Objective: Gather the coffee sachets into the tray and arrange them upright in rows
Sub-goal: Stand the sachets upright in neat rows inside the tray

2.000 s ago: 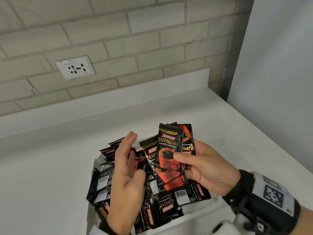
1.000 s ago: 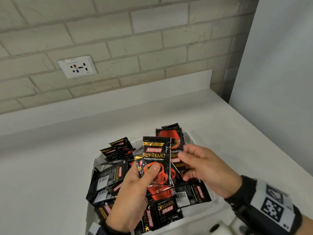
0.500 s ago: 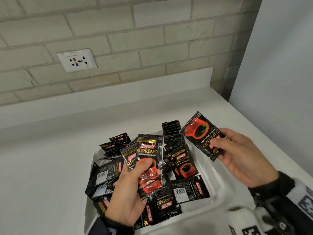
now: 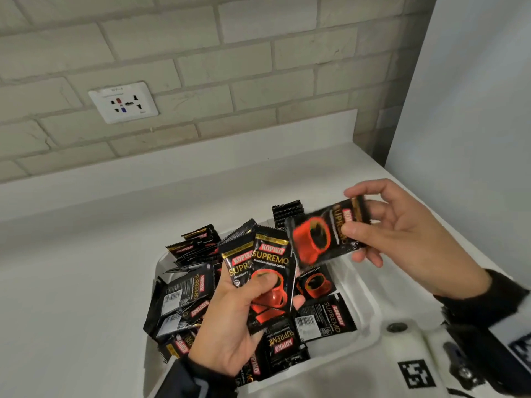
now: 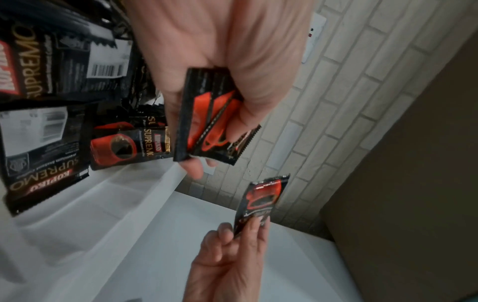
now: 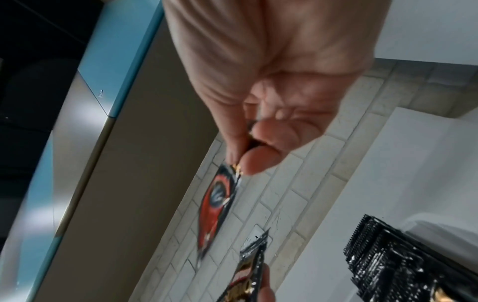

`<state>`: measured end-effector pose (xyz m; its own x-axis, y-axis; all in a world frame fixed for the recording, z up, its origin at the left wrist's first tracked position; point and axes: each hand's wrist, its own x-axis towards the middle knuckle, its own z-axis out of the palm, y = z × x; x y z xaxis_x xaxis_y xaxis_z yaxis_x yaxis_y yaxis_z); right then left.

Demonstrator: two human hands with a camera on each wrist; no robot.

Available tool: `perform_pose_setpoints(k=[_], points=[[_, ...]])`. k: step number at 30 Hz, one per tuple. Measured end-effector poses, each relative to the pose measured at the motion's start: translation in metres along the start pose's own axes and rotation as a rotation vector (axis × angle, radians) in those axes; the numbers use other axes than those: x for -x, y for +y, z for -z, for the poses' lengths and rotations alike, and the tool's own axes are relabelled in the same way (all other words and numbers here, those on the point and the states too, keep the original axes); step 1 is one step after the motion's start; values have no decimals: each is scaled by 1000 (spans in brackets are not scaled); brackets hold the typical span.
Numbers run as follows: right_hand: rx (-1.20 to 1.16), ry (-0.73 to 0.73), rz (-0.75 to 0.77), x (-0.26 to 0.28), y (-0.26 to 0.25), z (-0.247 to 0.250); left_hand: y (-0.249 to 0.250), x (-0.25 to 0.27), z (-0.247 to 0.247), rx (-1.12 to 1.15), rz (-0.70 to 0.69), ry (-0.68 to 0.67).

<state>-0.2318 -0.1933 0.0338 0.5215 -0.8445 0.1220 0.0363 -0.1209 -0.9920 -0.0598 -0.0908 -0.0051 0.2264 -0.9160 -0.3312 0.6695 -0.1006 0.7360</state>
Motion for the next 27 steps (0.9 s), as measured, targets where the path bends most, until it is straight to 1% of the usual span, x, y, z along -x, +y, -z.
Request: perform_pose_setpoints(k=[2, 5, 8, 11, 13, 16, 18, 20, 23, 27], points=[[71, -70, -37, -4, -2, -2, -1, 0, 0, -109, -46, 26], [216, -217, -107, -10, 0, -12, -4, -1, 0, -243, -115, 19], [322, -266, -125, -16, 9, -19, -5, -1, 3, -313, -141, 15], [318, -316, -125, -20, 12, -23, -5, -1, 3, -379, -147, 12], [305, -327, -121, -22, 16, -23, -4, 0, 2, -363, -131, 9], [328, -303, -125, -25, 23, -22, -4, 1, 1, -320, -73, 6], [331, -275, -142, -26, 26, -20, -4, 0, 2, -278, -31, -2], [284, -234, -176, -26, 28, -18, -4, -2, 3, -267, -12, 16], [232, -225, -212, -25, 30, -16, -6, -2, 4, -318, -44, 34], [249, -314, -178, -23, 29, -18, -6, -1, 1, -343, -86, 35]])
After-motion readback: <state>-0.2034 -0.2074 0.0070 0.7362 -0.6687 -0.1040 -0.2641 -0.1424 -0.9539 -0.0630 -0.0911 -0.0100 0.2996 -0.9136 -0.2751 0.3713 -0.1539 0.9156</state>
